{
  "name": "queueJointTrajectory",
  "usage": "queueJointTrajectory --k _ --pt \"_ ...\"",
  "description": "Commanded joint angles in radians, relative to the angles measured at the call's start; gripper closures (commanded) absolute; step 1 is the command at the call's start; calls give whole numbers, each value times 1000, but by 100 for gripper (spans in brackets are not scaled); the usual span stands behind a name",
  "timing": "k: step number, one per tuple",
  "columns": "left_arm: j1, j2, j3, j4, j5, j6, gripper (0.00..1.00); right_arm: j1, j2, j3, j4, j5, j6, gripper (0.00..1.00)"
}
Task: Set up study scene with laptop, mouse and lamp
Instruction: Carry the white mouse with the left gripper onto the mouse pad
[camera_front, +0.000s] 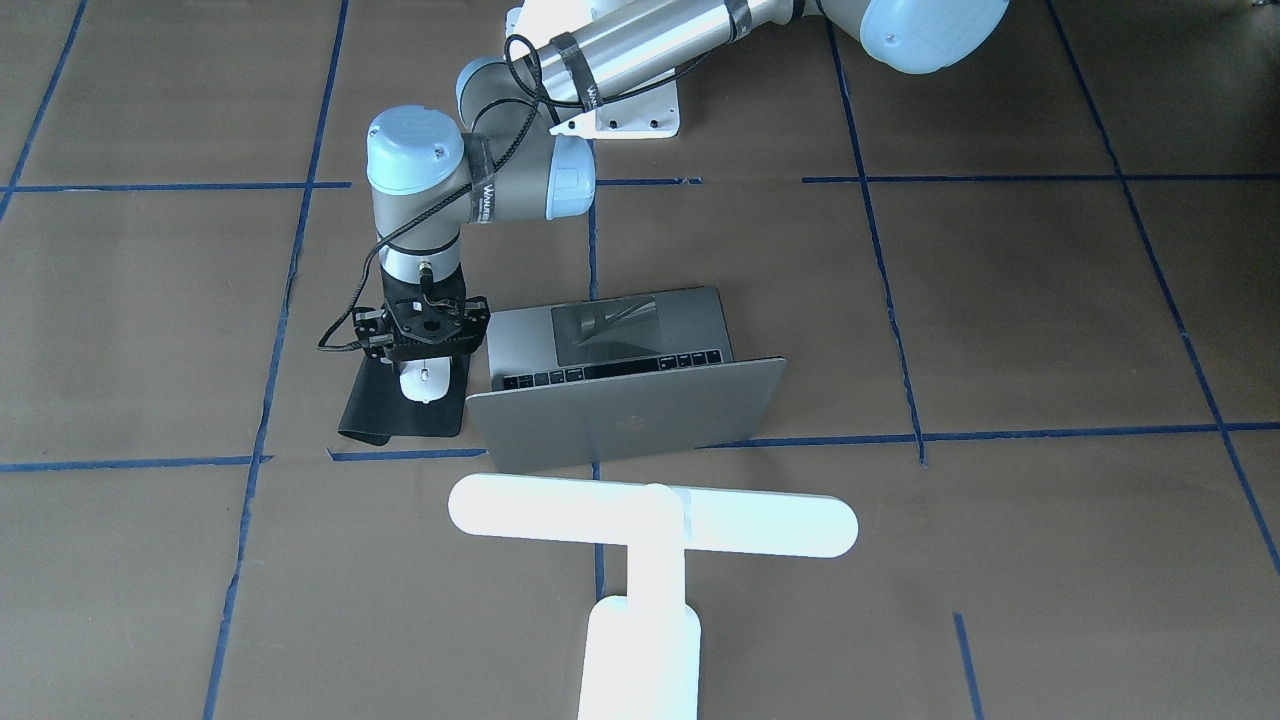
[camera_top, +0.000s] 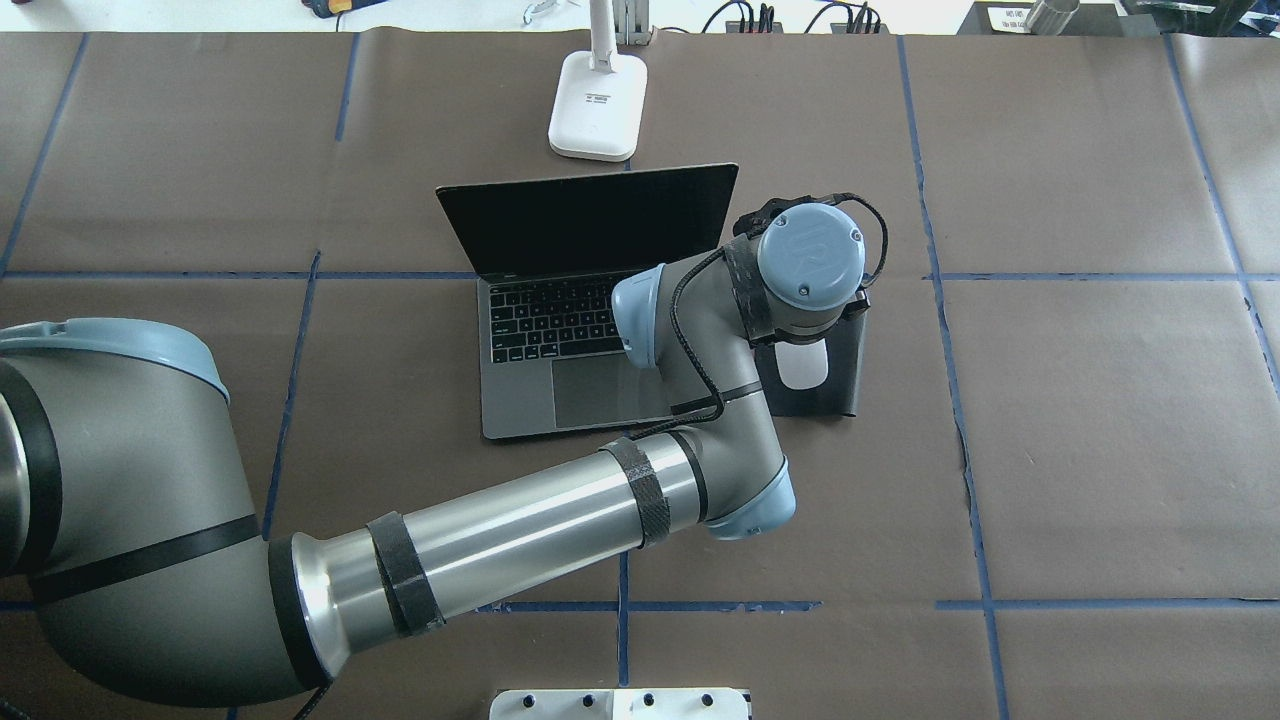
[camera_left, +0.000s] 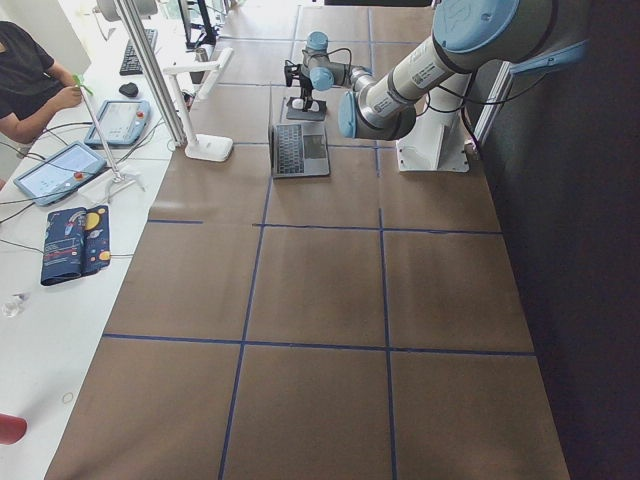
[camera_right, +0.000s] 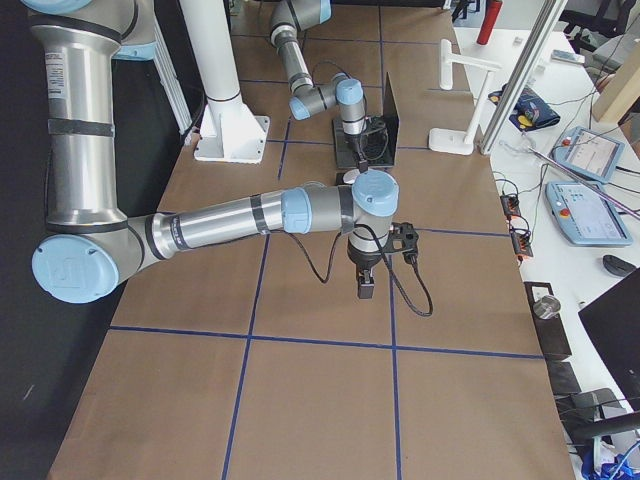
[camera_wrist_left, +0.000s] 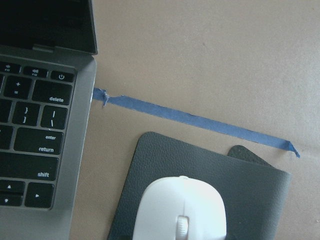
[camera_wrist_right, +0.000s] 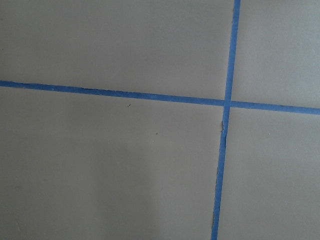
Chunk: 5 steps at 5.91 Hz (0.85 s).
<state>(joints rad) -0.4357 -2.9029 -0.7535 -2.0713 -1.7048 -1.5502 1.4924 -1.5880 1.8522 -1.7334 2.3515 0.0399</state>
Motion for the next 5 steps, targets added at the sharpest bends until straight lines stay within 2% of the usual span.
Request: queueJointTrajectory --k 1,3,4,5 --pt "0 -13 6 -7 -4 4 0 0 -1 4 2 0 2 0" --pt "-17 -15 -18 2 -24 7 0 5 -4 2 2 -32 14 0" --pt "-49 -7 -38 44 -120 9 0 5 -6 8 3 -35 14 0" --pt "-92 66 -178 162 -207 12 0 5 3 5 3 -34 5 0"
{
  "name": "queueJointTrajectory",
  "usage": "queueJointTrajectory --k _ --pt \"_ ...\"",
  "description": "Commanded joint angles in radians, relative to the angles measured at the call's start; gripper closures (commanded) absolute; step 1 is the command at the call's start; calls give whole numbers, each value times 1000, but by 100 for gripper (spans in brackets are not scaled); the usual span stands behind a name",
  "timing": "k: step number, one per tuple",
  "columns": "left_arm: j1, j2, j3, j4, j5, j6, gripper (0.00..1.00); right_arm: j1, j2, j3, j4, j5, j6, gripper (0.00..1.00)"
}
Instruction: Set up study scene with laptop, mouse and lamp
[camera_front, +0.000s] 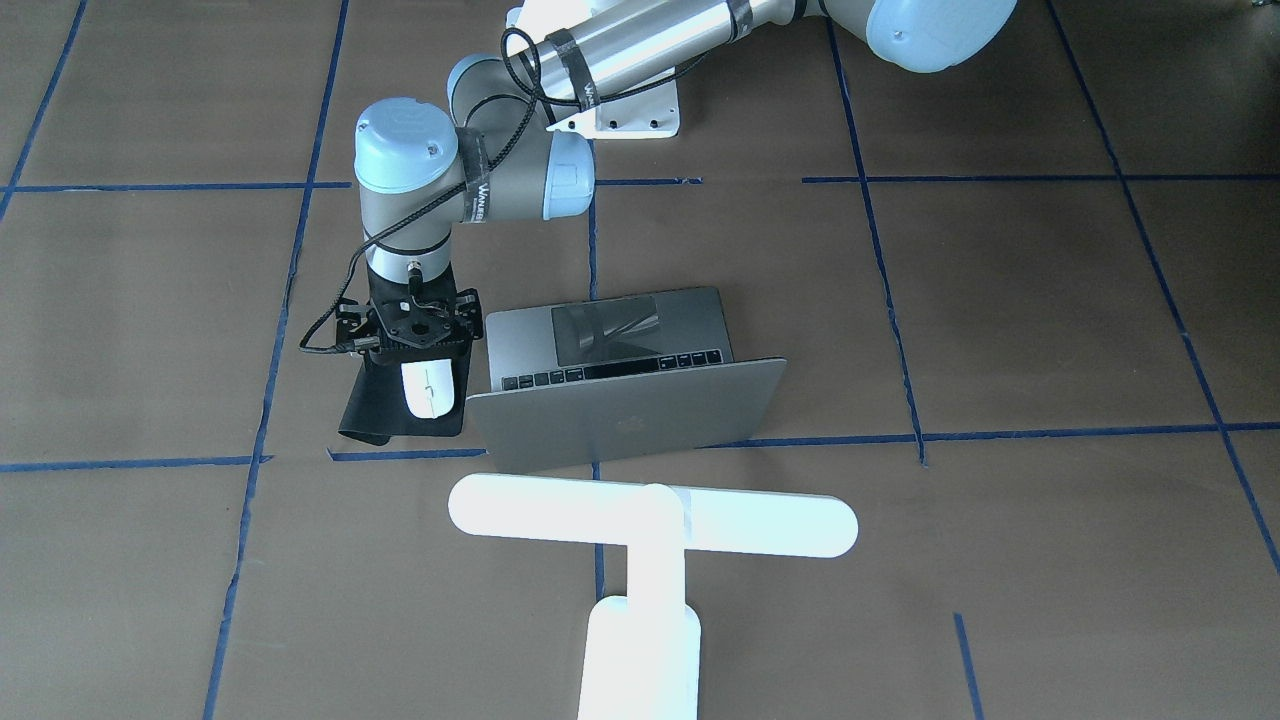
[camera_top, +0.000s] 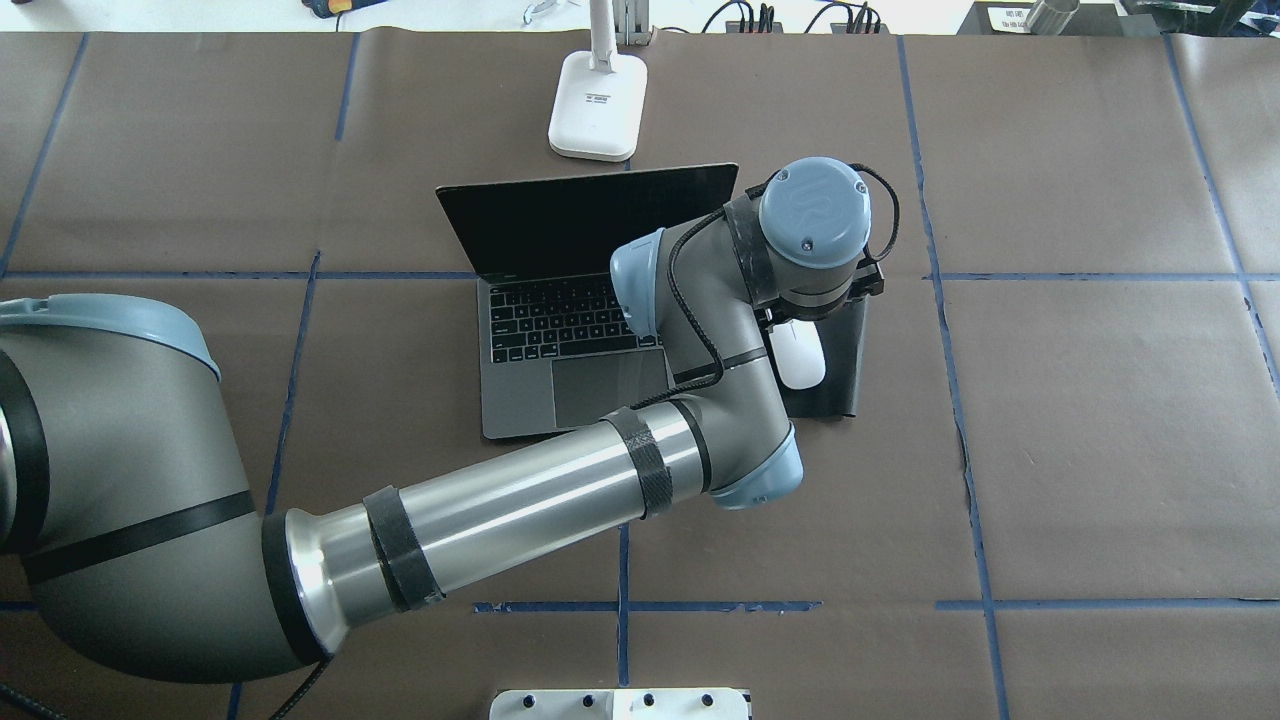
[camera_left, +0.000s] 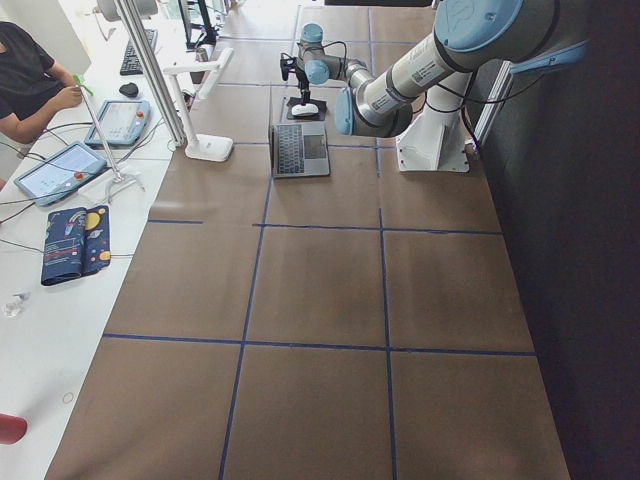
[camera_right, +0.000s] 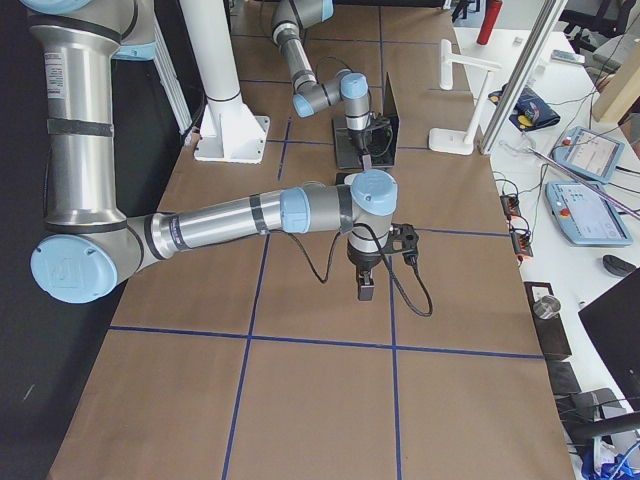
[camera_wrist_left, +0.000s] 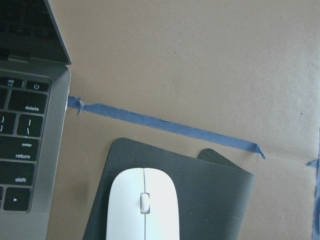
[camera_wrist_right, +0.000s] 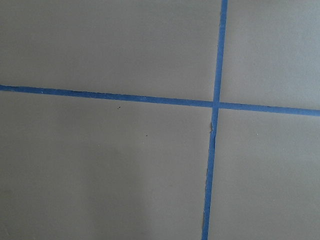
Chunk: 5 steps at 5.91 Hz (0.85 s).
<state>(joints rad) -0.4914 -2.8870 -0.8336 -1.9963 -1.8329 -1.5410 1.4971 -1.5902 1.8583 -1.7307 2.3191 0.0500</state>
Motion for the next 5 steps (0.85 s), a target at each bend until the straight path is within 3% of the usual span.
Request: queueJointTrajectory --k 1,2,3,5 --pt "-44 230 -397 214 -115 50 0 0 3 -2 0 -1 -10 0" --pt "-44 418 -714 369 -127 135 0 0 1 -4 0 -1 -7 0" --pt "-52 528 -864 416 -137 172 0 0 1 -2 0 -1 -4 0" --pt "-82 723 -1055 419 -149 264 0 0 -1 -10 0 -4 -7 0"
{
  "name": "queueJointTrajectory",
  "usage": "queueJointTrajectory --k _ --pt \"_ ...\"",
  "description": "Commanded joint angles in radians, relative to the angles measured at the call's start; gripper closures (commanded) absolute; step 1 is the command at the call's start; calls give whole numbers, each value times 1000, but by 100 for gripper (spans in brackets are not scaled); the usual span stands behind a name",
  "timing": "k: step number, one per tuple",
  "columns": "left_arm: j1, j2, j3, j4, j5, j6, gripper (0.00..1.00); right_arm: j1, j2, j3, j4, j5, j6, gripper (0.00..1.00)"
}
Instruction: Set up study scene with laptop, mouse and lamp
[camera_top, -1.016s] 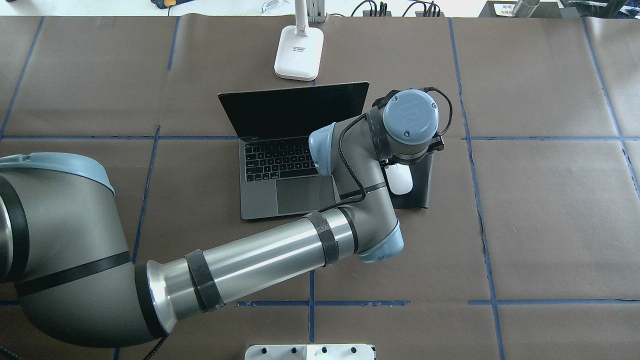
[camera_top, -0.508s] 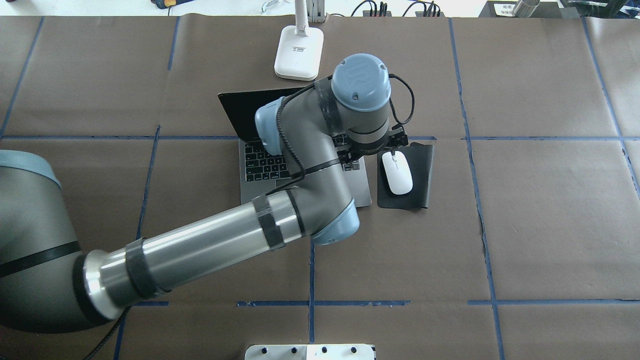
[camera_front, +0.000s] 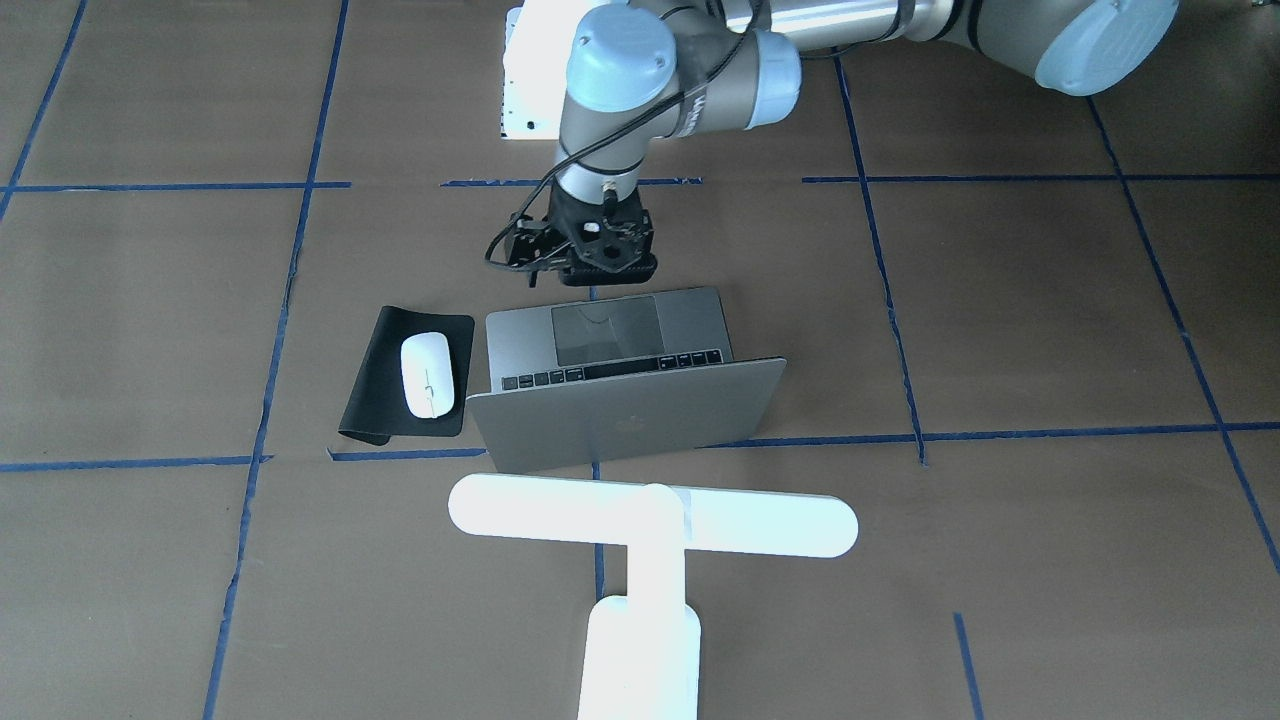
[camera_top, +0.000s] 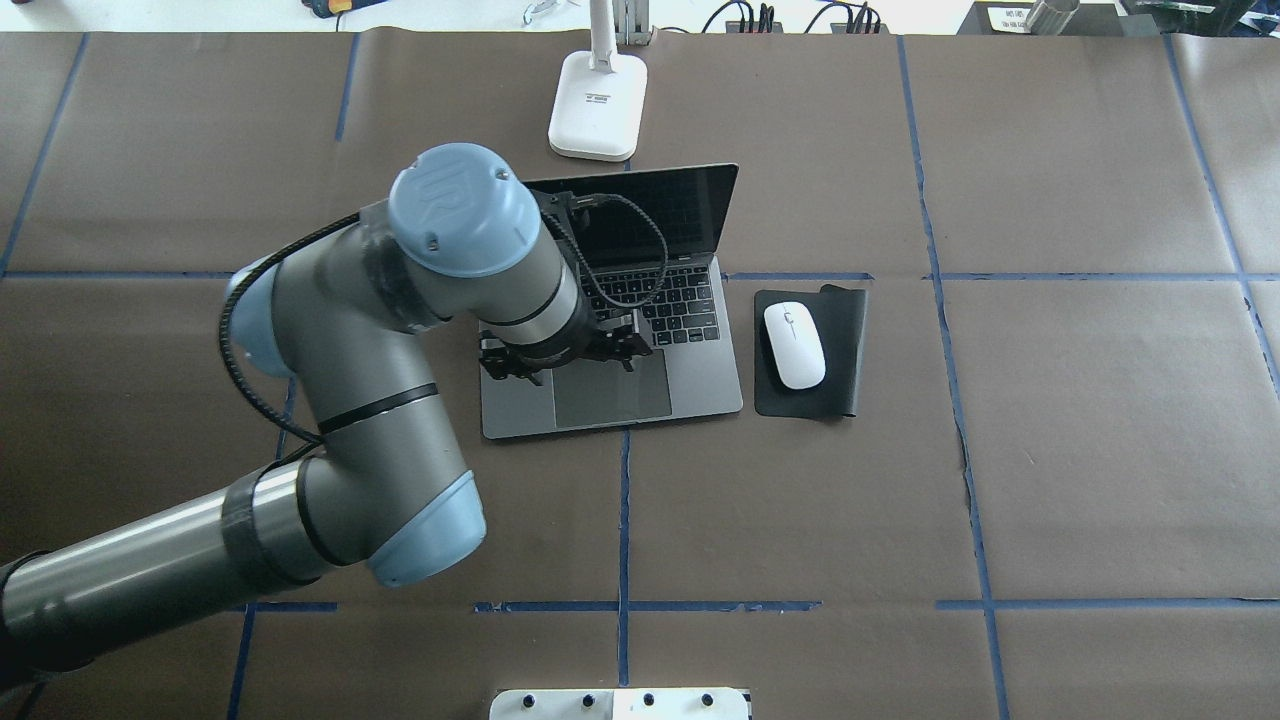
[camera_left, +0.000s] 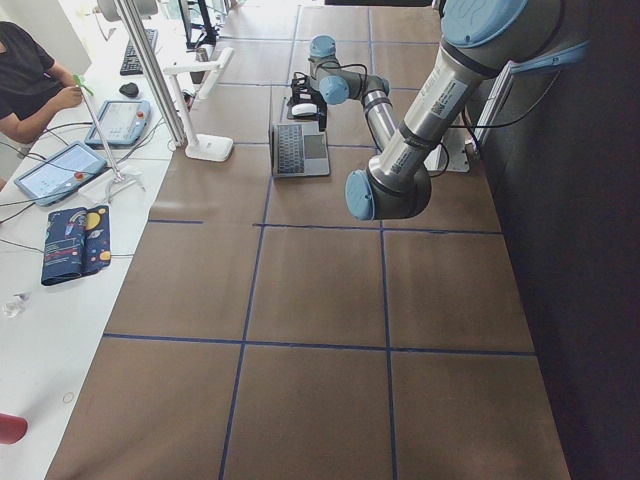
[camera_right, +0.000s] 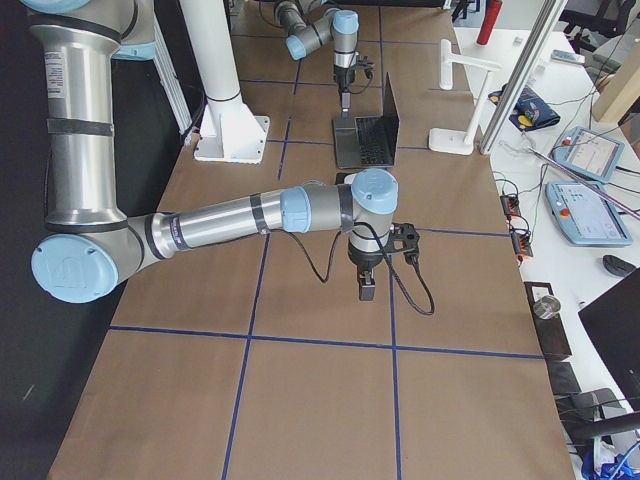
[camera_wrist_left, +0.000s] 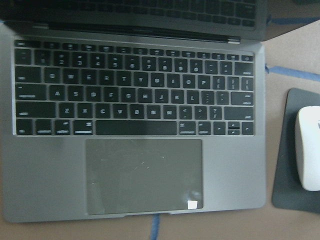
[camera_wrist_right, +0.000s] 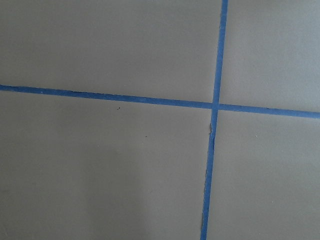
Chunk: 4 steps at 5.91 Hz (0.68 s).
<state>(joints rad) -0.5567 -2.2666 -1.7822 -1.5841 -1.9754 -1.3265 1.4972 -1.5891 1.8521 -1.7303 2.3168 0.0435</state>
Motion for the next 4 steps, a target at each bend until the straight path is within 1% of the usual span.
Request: queueJointTrajectory --k 1,2,3,4 --pt "-87 215 -185 7 -66 149 0 0 -15 -4 0 -13 -1 0" --pt "-165 301 -216 7 -110 264 0 5 -22 -7 0 -16 -1 0" --pt "-254 399 -232 7 -156 420 0 17 -28 -23 -2 -11 -8 0" --pt "-360 485 -230 7 -212 590 0 31 -63 -28 -2 -10 -57 0"
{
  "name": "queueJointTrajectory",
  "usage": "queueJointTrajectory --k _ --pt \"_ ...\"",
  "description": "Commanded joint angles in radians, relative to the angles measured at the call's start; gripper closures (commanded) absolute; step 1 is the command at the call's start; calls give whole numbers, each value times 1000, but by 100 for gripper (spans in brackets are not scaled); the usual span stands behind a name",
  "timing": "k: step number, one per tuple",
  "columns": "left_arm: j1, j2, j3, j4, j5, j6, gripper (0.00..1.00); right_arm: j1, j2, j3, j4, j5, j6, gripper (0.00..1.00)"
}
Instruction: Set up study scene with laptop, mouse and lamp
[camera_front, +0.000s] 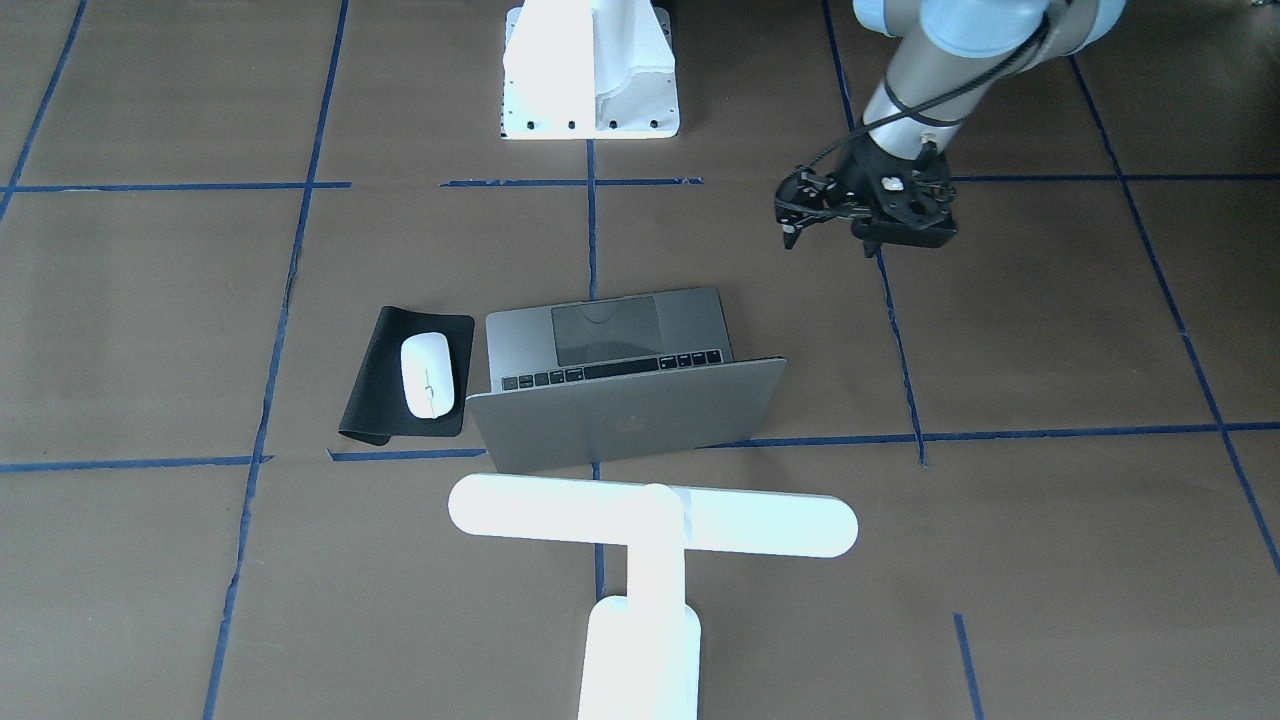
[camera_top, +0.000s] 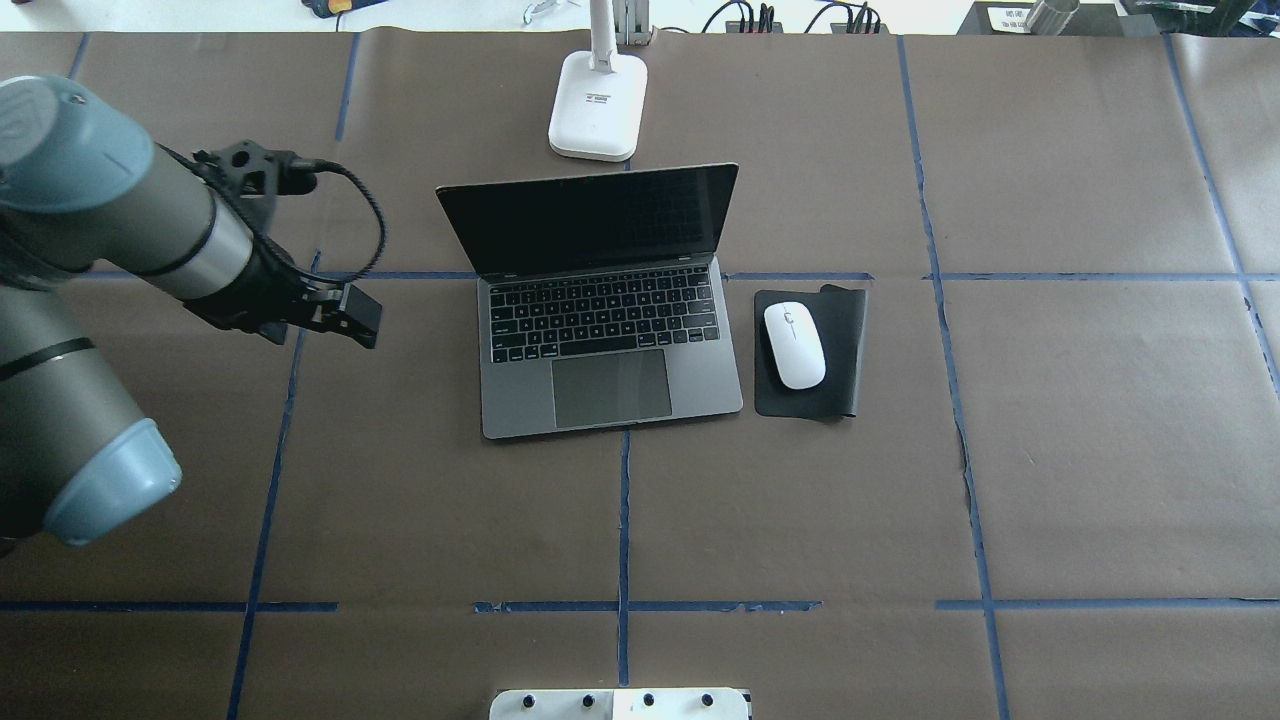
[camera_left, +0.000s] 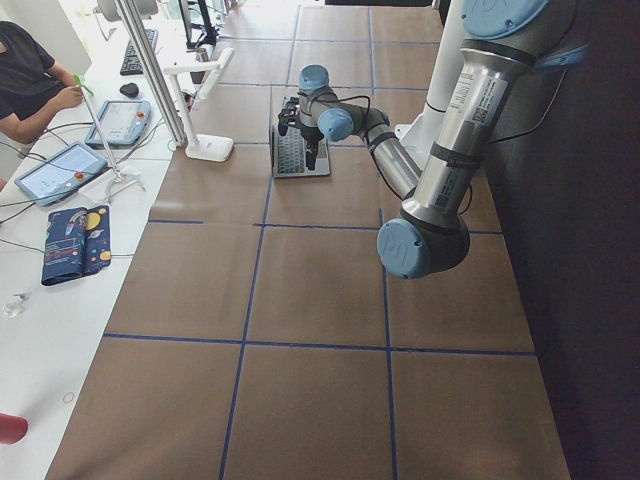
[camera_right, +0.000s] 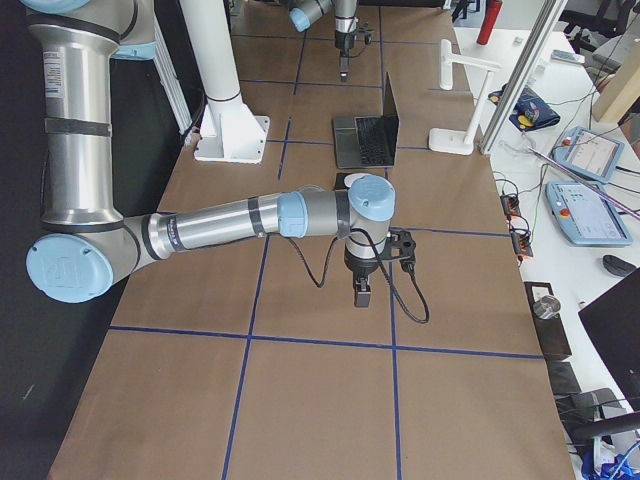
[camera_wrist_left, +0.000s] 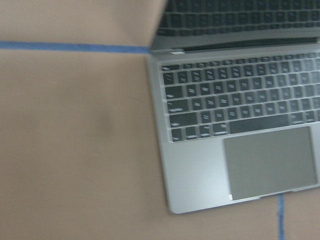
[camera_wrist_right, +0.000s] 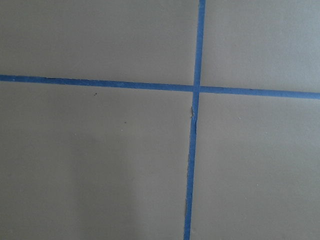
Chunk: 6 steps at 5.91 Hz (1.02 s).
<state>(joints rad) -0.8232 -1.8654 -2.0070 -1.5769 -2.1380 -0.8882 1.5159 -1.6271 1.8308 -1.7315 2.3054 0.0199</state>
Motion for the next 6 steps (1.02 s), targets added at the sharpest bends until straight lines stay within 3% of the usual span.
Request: queueJointTrajectory --k 1,2,3,6 --pt "-231 182 8 0 -124 358 0 45 -45 -10 0 5 -113 0" --pt "-349 248 42 2 -141 535 0 70 -80 -8 0 11 -115 0" --pt "-498 281 151 38 -141 783 0 111 -121 -8 1 35 -113 0" --pt "-703 284 362 37 -145 1059 0 119 -158 -37 102 65 -112 0"
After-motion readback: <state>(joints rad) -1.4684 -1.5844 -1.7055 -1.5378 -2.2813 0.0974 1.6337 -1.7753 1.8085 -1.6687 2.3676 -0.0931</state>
